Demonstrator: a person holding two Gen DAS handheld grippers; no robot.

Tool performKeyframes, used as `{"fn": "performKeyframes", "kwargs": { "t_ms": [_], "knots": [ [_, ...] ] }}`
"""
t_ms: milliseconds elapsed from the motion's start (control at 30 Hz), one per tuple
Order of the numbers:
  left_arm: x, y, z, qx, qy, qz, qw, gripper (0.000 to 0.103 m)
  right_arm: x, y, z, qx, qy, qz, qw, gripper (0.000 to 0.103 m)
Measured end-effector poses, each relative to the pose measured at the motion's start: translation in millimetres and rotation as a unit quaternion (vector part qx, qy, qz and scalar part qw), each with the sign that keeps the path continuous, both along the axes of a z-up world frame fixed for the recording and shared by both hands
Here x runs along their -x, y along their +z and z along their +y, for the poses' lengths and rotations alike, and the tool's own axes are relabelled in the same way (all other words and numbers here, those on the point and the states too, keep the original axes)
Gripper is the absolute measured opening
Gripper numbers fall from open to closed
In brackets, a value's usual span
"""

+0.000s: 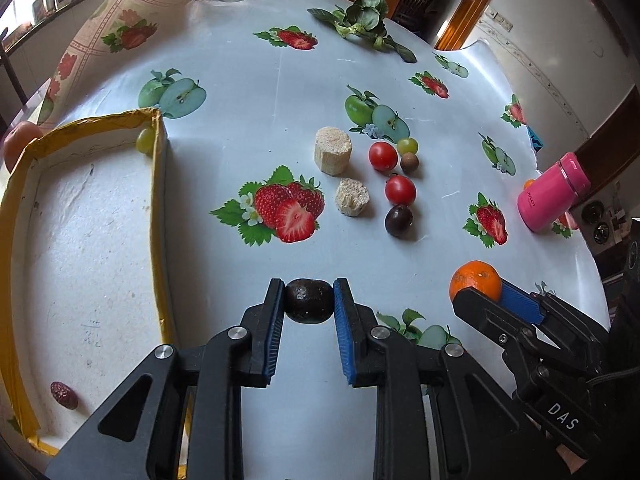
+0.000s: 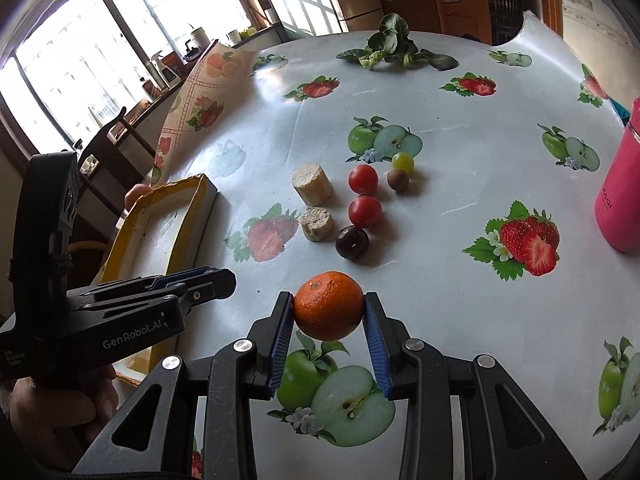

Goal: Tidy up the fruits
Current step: 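Carry the plum and mandarin into the tray and release both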

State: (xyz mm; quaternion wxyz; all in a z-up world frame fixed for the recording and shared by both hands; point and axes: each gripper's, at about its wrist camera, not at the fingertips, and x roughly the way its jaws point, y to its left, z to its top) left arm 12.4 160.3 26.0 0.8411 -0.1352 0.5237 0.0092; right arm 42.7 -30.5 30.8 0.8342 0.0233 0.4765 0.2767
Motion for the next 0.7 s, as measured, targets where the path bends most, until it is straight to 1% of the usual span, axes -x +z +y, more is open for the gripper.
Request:
{"fn": "performKeyframes", "kwargs": {
  "t_ms": [133,367,700],
  "knots": [
    [17.7,8.6,15.3,-0.005,0.014,-0.008,0.9999,0.022,15.3,7.6,13.4,-0.002,0.016,-0.009,1.0,0.036],
    [45.9,16.5,38.8,-0.016,0.038,-0.014,0.9991,0.022,38.3,11.1,39.5,0.0,0.044,-0.012,0.999,0.036],
    [72.8,21.0,74.9,-0.03,0.073,-0.02,0.9966,0.022,55.3,16.2,81.5,-0.001,0.087,-0.019,0.996,0.036]
  ]
}}
